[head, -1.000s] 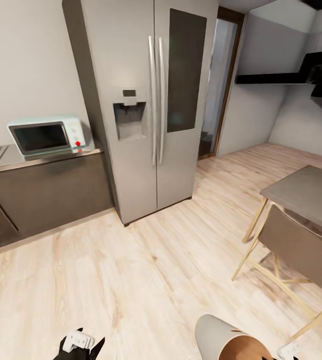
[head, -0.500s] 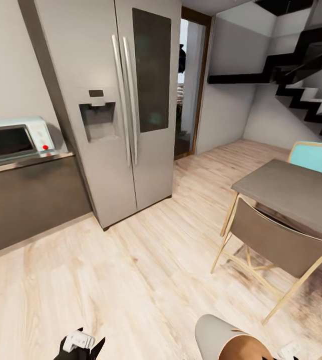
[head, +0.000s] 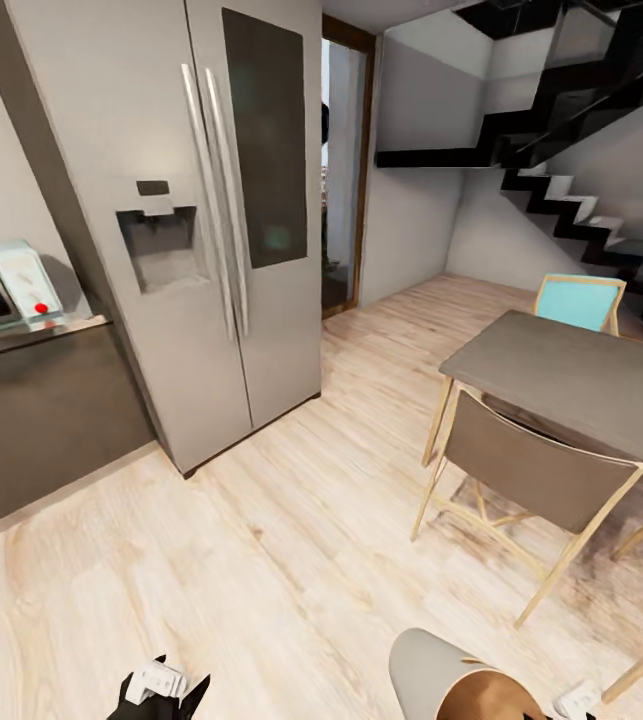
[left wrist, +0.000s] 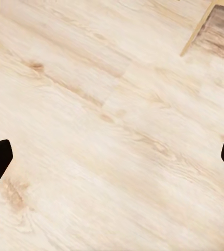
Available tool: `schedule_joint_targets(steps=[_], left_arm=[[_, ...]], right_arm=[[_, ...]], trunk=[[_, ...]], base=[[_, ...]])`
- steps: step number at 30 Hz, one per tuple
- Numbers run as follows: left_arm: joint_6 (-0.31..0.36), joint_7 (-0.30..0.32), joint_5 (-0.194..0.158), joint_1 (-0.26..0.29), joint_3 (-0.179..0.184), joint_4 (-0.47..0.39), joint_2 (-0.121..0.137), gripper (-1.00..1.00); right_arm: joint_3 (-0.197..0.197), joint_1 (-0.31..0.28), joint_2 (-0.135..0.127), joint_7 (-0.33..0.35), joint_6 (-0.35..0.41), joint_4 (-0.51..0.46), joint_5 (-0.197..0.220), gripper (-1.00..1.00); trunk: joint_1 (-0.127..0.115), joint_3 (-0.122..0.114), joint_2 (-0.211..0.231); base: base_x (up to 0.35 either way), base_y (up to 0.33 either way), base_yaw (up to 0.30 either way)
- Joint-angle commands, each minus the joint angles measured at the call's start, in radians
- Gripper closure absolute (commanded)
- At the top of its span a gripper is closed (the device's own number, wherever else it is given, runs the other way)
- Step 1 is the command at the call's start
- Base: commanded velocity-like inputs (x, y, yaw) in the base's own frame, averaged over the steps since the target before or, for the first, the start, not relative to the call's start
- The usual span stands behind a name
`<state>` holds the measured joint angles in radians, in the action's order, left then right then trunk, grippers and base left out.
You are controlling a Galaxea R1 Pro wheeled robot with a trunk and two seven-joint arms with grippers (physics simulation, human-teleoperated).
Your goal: Put the three can of soda from the living room inside the tash can in the kitchen.
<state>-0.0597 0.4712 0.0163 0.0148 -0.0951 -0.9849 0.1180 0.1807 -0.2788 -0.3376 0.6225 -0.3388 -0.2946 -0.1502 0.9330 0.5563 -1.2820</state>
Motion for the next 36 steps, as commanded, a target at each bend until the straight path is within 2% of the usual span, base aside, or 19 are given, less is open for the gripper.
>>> schedule_joint_targets(steps=[1, 9, 27, 36], left_arm=[[0.000, 0.000, 0.000, 0.000, 0.000, 0.000, 0.000, -1.00], [0.000, 0.000, -0.001, -0.001, 0.000, 0.000, 0.002, -1.00], [-0.002, -0.002, -0.001, -0.001, 0.002, 0.000, 0.002, -1.00], [-0.001, -0.002, -0.001, -0.001, 0.002, -0.001, 0.002, -1.00]], right_arm=[[0.005, 0.000, 0.000, 0.006, 0.000, -0.001, 0.007, 1.00], [0.005, 0.000, 0.000, 0.006, -0.001, -0.001, 0.008, 1.00], [0.006, 0.000, 0.000, 0.001, -0.002, -0.001, 0.007, 1.00], [0.038, 0.000, 0.000, 0.006, -0.002, -0.001, 0.006, 1.00]], trunk=[[0.000, 0.000, 0.000], [0.000, 0.000, 0.000], [0.000, 0.000, 0.000], [0.000, 0.000, 0.000]], base=[[0.136, 0.004, -0.244], [0.136, -0.152, -0.244], [0.023, -0.276, -0.244], [0.000, -0.289, -0.242]])
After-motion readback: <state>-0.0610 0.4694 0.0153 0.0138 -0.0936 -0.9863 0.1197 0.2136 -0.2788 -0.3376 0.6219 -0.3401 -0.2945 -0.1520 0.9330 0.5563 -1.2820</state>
